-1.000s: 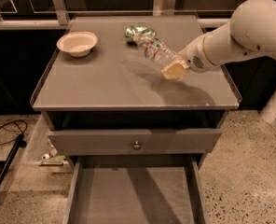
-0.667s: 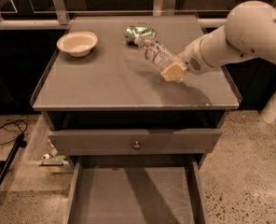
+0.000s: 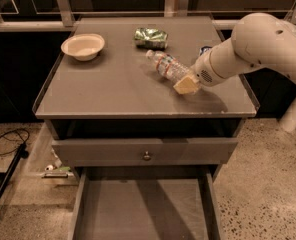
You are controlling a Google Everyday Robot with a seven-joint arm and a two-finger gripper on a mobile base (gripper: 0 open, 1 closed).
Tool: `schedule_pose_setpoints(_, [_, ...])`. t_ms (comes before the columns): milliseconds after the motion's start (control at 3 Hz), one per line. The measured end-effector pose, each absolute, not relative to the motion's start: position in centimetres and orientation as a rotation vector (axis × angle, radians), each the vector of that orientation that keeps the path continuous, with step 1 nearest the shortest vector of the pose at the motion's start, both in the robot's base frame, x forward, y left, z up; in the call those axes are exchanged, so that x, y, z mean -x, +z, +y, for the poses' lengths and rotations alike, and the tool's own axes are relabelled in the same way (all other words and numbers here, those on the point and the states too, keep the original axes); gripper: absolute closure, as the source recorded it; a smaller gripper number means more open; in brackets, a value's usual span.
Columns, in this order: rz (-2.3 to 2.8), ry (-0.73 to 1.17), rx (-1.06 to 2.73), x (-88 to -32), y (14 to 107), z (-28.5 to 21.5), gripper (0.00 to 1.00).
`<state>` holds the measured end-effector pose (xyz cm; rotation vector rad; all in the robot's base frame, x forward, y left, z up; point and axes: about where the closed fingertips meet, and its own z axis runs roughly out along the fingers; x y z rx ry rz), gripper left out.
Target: Pick water bottle from middle drawer and place on counter
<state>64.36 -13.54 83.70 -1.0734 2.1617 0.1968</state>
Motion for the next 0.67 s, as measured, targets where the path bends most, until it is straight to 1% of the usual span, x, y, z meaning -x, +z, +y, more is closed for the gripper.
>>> schedule_pose_setpoints(333, [2.162,0.197,1.073,-64.36,83.7,-13.54,0.82])
schedule_pose_setpoints(667, [2.162,0.197,1.074,-64.36,83.7,-13.54,0.57])
